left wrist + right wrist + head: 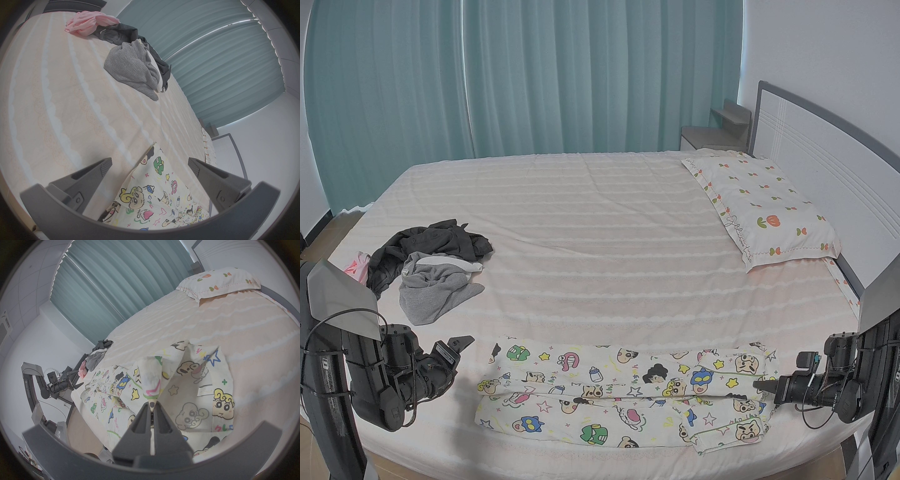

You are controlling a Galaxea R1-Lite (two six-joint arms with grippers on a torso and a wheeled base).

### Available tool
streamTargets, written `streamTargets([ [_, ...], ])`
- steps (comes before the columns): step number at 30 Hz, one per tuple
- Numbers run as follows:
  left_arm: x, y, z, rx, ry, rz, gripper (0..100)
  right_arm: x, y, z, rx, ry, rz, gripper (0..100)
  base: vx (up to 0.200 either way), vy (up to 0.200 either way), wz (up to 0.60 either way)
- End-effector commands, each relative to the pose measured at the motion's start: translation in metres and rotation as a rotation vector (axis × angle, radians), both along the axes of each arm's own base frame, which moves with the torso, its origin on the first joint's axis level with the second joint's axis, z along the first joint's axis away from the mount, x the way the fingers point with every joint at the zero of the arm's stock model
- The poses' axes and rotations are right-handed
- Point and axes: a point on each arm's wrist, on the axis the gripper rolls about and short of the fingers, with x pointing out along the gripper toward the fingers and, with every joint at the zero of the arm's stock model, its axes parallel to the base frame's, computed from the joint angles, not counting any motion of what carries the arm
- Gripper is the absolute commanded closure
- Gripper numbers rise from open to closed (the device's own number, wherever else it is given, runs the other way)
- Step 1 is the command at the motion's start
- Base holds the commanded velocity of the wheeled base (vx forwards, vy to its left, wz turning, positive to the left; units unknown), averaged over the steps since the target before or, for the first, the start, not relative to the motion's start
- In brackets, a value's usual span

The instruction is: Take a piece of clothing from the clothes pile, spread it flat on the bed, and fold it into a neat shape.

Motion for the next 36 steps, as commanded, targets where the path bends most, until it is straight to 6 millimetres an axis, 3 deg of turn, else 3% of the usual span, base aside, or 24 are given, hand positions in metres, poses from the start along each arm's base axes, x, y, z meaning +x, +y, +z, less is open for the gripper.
streamTargets([
  [1,0.001,0.000,0.001,0.000,-0.016,-0.001,0,0.001,0.001,-0.008,-0.014,0.007,0.014,100,0.000,0.000,0.00],
  [2,0.001,0.000,0.001,0.001,-0.016,0.000,0,0.002,0.001,-0.008,-0.015,0.004,0.017,100,0.000,0.000,0.00],
  [3,0.001,0.000,0.001,0.000,-0.016,-0.001,0,0.002,0.000,-0.008,-0.015,0.004,0.015,0,0.000,0.000,0.00],
  [9,0.001,0.000,0.001,0.000,-0.016,-0.001,0,0.006,-0.005,-0.007,-0.017,-0.020,-0.005,0,0.000,0.000,0.00],
  [14,0.002,0.000,0.001,0.000,-0.019,-0.001,0,0.015,-0.023,0.013,-0.026,-0.129,-0.077,0,0.000,0.000,0.00],
  [18,0.002,0.000,0.001,0.000,-0.019,-0.001,0,0.019,-0.027,0.020,-0.030,-0.168,-0.087,0,0.000,0.000,0.00],
  [19,0.002,0.000,0.001,0.000,-0.019,-0.001,0,0.040,-0.020,0.026,-0.033,-0.240,-0.053,0,0.000,0.000,0.00],
  [23,0.002,0.000,0.001,0.001,-0.020,-0.002,0,0.064,0.000,0.031,-0.027,-0.179,0.016,0,0.000,0.000,0.00],
  [26,0.002,0.000,0.001,0.001,-0.020,-0.002,0,0.073,0.003,0.029,-0.026,-0.137,0.022,0,0.000,0.000,0.00],
  [29,0.002,0.000,0.001,0.001,-0.020,-0.002,0,0.074,0.001,0.009,-0.037,-0.065,0.023,0,0.000,0.000,0.00],
  [36,0.001,-0.002,-0.002,0.020,-0.011,-0.016,0,0.068,0.002,-0.005,-0.043,-0.158,0.024,0,0.000,0.000,0.00],
])
